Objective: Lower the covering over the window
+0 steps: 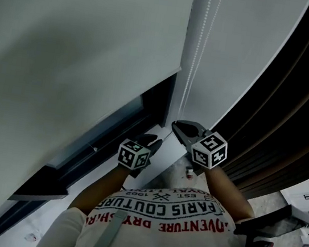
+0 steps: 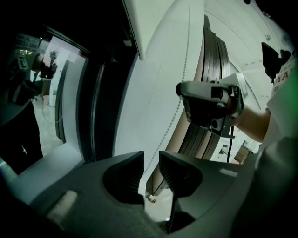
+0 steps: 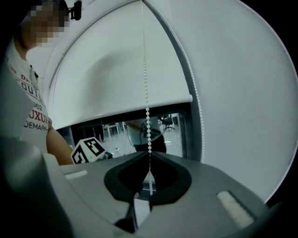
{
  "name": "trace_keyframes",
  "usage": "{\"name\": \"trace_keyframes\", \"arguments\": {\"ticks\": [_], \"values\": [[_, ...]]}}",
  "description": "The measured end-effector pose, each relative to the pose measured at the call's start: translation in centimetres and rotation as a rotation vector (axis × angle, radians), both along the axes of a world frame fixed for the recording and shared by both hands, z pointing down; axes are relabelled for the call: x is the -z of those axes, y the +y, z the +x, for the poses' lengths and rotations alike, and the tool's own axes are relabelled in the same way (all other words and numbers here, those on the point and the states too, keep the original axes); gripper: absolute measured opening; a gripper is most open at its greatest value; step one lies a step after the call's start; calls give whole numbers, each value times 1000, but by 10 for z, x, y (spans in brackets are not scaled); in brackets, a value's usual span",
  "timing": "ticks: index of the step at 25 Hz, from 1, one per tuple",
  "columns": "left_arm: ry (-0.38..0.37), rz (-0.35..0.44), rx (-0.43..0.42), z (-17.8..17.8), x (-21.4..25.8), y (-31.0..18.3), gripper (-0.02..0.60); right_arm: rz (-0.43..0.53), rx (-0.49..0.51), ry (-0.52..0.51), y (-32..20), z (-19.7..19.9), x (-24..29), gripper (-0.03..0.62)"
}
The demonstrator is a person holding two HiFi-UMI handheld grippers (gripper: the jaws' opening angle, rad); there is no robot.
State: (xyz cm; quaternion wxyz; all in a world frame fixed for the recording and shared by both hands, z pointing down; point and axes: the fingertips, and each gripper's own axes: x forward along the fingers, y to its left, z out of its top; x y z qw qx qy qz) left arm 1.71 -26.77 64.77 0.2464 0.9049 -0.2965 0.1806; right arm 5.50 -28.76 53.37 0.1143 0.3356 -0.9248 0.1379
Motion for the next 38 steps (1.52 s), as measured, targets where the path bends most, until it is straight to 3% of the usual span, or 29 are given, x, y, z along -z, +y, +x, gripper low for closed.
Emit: {"name": "trace_keyframes", "arguments": {"ticks": [3,6,9,11,13,21,27,32,38], "values": [[36,31,14,-1,26,6,107,13,-8,29,6,5,5,44],[89,62,8,-1,49,19,115,23,-14,-9,21,9,14,116],[212,65,7,1,76,33,112,38,-15,-12,37,18,22,118],[264,84,-1,7,101,49,58,40,-13,-24,55,25,30,97],[276,119,-1,17,127,70,3,44,-22,-40,81,35,43,56],[369,207,7,47,203,147,2,58,-55,-31,151,74,66,77],[360,261,20,67,221,197,2,51,-12,-58,202,87,71,75],[303,295,2,85,233,235,2,68,45,-73,244,95,85,-2],[262,315,2,89,230,247,2,73,87,-113,263,93,89,-2]]}}
